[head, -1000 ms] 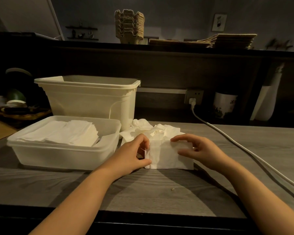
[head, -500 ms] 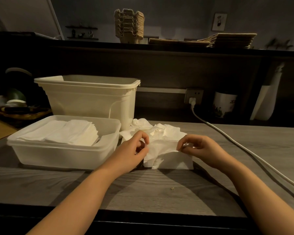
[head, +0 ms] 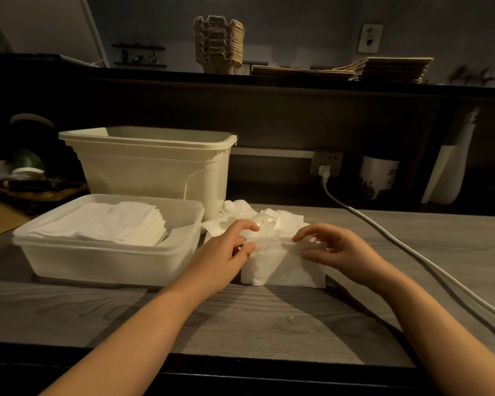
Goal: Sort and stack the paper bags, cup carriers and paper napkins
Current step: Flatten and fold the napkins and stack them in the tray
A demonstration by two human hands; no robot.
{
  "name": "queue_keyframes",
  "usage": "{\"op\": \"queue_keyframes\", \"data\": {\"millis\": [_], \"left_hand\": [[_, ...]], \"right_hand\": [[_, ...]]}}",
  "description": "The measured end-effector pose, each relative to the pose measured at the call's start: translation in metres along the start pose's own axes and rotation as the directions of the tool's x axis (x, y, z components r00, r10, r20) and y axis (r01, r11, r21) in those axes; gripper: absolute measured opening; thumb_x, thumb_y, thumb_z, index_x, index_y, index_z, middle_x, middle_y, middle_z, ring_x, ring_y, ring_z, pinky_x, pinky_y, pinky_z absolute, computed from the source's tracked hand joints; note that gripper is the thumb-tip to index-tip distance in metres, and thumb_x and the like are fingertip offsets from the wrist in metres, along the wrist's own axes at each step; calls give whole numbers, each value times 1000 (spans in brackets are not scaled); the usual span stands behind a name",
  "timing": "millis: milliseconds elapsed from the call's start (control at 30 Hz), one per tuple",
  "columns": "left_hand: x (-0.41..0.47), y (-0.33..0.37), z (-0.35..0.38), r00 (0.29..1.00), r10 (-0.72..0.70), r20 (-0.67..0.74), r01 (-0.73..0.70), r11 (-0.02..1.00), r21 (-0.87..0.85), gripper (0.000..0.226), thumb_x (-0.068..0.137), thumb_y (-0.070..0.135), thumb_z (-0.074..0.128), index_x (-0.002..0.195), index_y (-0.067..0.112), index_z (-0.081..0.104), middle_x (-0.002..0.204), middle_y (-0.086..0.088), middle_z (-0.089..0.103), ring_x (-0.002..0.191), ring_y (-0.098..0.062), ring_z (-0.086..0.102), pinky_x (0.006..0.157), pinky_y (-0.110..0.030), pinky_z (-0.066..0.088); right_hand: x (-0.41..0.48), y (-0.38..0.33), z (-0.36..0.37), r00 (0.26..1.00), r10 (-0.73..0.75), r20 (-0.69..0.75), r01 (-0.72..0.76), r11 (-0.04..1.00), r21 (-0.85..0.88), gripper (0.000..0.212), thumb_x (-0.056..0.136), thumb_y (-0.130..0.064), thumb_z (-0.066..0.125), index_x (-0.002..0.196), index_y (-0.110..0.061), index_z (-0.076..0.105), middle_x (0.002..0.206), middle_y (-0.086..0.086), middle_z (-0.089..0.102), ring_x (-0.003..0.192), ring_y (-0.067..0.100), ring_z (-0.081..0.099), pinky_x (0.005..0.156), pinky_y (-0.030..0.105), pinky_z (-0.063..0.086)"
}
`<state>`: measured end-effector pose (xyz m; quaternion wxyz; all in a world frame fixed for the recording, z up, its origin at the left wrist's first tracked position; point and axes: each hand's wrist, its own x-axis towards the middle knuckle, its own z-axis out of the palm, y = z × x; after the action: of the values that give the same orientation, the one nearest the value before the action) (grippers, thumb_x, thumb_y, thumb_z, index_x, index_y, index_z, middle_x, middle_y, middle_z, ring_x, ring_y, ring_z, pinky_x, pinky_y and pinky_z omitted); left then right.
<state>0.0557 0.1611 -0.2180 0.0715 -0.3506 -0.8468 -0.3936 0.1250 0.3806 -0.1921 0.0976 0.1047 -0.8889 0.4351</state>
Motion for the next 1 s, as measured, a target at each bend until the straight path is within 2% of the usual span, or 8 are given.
{"op": "queue_keyframes", "data": {"millis": [200,300,367,500,667,767,867,1000], "left_hand": [[-1,1,-3,1000,-13,6,13,1000,2,16,99,30,38,100,35,53,83,9,62,79,-11,57,77,-37,46],[-3,6,-5,998,-26,49,26,1000,-11,7,94,47,41,96,45,47,79,17,58,73,-5,55,72,-31,47],[-6,11,-5,995,-45,88,46,999,-15,23,80,63,44,97,49,43,88,25,53,76,0,55,73,-27,47],[-7,16,-3,993,-45,106,49,998,-30,36,76,61,54,105,45,41,94,32,46,84,4,53,73,-19,45],[-9,20,-6,990,-48,134,63,992,-109,35,73,71,28,102,53,34,94,9,56,55,-4,58,71,-25,52],[-11,22,-5,989,-42,143,46,999,-25,37,75,67,50,104,55,30,101,15,58,76,-4,63,79,-30,53],[-11,18,-3,992,-58,116,49,996,79,45,84,47,62,116,46,30,104,15,55,96,-10,58,79,-23,45],[-6,11,0,994,-41,105,34,997,74,32,90,40,56,118,38,40,79,17,57,60,-2,58,56,-12,42]], "right_hand": [[0,1,-1,999,37,10,-36,994,-107,35,85,-18,65,101,-46,53,107,-22,51,99,3,52,80,20,49],[1,2,-3,995,97,7,-93,973,-213,25,84,-26,66,106,-34,59,103,-16,57,93,7,55,72,19,48],[1,3,-3,994,108,1,-104,964,-243,22,83,-31,66,104,-30,61,102,-11,60,92,8,56,72,19,47],[-1,0,-2,995,95,11,-90,972,-215,14,83,-29,67,95,-31,60,97,-11,61,90,6,56,72,19,48],[-1,-3,-1,996,87,26,-80,979,-189,12,82,-27,67,85,-34,57,98,-8,61,91,8,59,72,23,54],[-1,-2,1,996,86,15,-81,976,-200,12,82,-28,67,86,-34,57,98,-7,62,90,7,60,73,25,55],[1,-1,2,995,98,-6,-97,973,-209,13,81,-31,68,88,-34,58,101,-5,62,91,9,60,74,31,57],[1,0,3,995,101,-17,-102,970,-219,17,80,-32,69,92,-33,58,104,-7,60,95,11,58,77,30,55]]}}
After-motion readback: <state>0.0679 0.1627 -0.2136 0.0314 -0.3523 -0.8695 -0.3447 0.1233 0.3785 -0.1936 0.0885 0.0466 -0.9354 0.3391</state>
